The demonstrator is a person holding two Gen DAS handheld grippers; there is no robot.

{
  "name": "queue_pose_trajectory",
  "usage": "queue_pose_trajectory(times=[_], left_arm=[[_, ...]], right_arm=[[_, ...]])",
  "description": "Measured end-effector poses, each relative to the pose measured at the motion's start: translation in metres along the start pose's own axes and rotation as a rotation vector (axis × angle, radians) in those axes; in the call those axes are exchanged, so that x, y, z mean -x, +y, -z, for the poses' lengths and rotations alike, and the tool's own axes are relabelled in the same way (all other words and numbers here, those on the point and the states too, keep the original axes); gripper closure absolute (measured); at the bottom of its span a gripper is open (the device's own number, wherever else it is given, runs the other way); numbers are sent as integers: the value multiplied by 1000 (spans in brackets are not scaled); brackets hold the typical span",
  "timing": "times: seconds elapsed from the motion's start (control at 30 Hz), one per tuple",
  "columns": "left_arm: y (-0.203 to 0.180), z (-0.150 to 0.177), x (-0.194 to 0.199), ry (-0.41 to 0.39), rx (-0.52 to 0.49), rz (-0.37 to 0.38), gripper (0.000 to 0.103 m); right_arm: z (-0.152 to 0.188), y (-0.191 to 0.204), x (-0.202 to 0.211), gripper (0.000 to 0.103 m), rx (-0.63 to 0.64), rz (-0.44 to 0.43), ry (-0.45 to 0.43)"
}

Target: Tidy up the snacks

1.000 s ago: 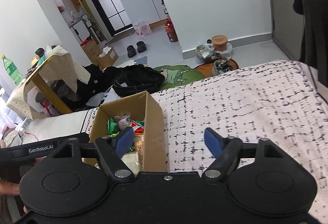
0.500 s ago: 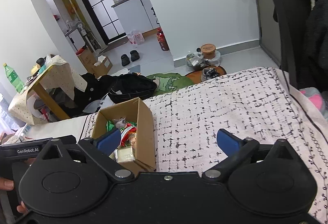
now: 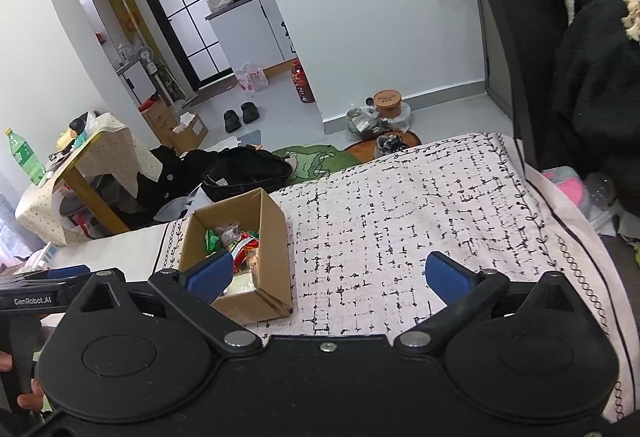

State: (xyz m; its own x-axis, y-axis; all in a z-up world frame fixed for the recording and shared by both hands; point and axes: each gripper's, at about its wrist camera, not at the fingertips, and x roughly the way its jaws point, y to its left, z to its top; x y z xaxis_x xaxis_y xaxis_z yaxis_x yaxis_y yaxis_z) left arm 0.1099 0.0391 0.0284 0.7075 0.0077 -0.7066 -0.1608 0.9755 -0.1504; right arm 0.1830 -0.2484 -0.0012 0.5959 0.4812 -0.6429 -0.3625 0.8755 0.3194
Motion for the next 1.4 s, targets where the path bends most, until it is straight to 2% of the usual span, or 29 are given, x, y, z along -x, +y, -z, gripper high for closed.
queue_pose_trajectory(times=[0.5,1.0,1.4], left_arm=[[-13,23,52,-15,-62,48,0],[-22,50,88,-29,-70,69,0],[-21,58,97,-53,-55,41,0]], right_arm=[[23,17,50,0,45,35,-1],[50,33,89,0,106,29,-26],[62,36,102,0,117,35,-37]])
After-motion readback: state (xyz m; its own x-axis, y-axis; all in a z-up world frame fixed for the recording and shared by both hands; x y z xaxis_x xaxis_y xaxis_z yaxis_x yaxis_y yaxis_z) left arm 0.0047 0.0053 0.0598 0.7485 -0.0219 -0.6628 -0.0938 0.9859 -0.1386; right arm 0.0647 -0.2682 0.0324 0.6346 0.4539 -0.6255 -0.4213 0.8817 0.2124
